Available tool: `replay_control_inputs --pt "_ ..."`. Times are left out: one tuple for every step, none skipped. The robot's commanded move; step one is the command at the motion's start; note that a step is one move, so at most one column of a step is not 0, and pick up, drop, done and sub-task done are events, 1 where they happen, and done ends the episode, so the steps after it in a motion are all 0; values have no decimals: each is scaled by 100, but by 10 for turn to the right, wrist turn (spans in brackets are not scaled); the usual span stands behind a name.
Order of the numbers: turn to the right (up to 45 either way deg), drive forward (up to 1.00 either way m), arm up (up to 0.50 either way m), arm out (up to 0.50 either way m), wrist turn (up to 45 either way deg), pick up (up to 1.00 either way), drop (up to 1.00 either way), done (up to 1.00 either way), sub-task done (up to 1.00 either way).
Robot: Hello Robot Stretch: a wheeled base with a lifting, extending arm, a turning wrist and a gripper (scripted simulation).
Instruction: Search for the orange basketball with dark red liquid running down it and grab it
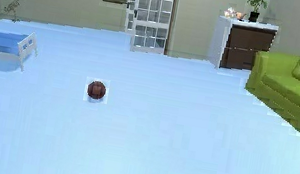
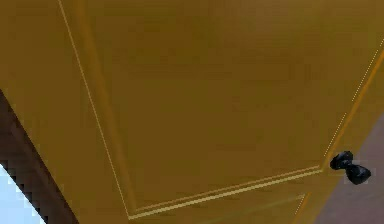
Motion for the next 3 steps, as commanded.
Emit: replay_control_inputs --pt "-180 0 0 0 0 0 0 0 0" --pt "0 100 0 0 0 0 0 0 0" --pt "-60 0 0 0 0 0 0 0 0"
